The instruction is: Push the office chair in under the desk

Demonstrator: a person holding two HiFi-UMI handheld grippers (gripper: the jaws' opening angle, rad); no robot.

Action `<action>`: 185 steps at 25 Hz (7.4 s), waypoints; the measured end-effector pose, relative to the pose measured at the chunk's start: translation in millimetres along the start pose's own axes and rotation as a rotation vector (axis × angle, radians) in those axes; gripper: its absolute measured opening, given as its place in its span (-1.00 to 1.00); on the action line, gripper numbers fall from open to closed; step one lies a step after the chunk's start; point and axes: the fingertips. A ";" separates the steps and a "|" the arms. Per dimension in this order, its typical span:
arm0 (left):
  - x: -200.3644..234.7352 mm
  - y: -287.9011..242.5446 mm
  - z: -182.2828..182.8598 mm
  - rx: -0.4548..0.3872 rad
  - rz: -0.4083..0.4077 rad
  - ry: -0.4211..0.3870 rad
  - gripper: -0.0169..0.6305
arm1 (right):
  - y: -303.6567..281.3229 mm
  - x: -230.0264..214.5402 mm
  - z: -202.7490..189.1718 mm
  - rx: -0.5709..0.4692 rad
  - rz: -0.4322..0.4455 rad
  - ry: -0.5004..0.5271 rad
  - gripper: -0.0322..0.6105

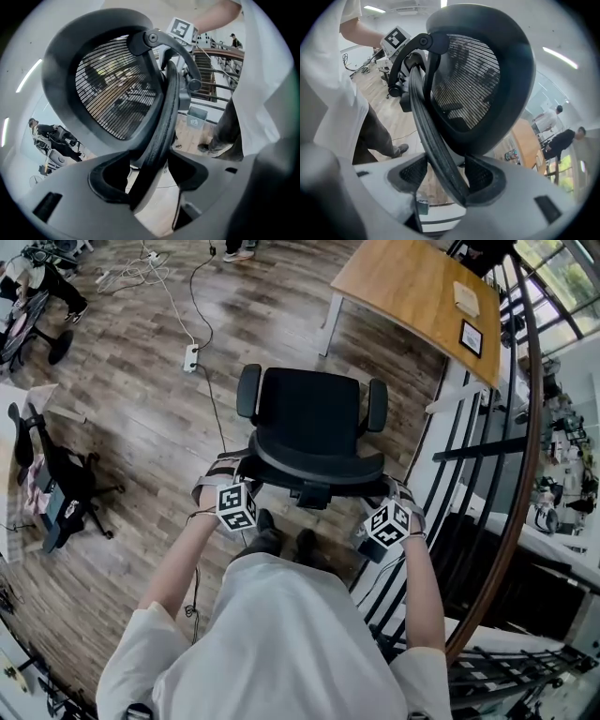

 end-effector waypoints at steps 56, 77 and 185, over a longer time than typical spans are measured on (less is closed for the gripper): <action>168.6 -152.0 154.8 -0.038 0.001 -0.182 -0.16 | -54.3 -198.7 -77.7 0.116 -0.043 -0.138 -0.24; 208.0 -223.2 265.5 -0.049 0.003 -0.260 -0.17 | -60.7 -287.9 -162.1 0.130 -0.142 -0.160 -0.22; 397.5 -395.9 561.4 -0.225 -0.033 -0.236 -0.10 | -95.1 -636.9 -313.8 0.148 -0.338 -0.356 -0.07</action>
Point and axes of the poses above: the fingertips, and each gripper's own axes: y backward along the fingers, x to its left, z out of its top, and after that the axes turned 9 degrees about y, right-handed
